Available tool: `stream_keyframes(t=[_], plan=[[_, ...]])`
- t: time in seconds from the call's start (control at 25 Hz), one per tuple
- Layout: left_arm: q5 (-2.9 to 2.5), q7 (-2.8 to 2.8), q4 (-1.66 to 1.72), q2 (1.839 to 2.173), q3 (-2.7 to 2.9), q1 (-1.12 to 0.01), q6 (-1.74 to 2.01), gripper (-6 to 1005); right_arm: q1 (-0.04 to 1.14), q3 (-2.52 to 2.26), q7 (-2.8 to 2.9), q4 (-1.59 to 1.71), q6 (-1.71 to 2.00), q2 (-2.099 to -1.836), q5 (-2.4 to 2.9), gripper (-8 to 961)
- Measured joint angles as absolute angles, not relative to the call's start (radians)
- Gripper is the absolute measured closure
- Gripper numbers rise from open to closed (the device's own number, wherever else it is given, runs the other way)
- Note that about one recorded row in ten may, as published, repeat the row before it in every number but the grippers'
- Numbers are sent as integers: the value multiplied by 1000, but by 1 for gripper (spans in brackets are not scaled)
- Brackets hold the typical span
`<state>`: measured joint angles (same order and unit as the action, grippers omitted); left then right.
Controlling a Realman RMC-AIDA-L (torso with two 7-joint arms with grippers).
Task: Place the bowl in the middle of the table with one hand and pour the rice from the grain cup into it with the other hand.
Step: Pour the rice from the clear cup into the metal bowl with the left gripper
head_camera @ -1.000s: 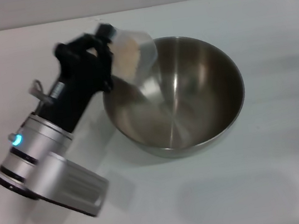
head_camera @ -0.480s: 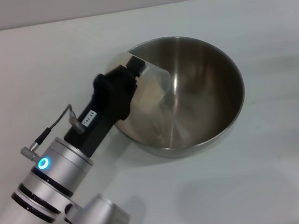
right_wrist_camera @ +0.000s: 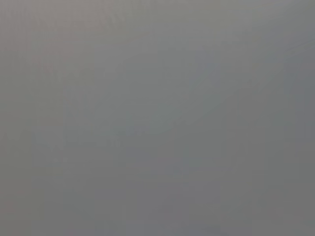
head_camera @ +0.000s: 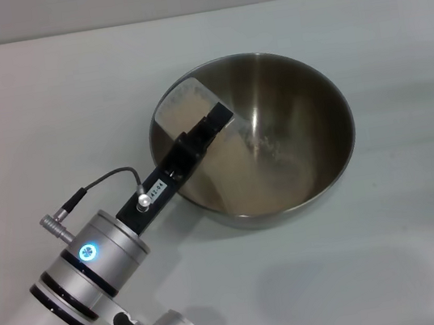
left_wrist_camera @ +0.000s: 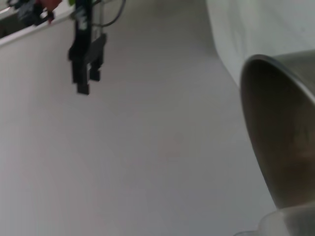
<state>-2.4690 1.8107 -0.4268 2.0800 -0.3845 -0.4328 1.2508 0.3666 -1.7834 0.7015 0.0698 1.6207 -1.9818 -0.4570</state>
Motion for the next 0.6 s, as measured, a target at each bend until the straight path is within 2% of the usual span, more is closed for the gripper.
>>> stream_keyframes(t=[0.6], plan=[[-2522,1996,-423,2080,-388,-441,1257,982,363,-1781,704,71,1623,-1983,-457,399]])
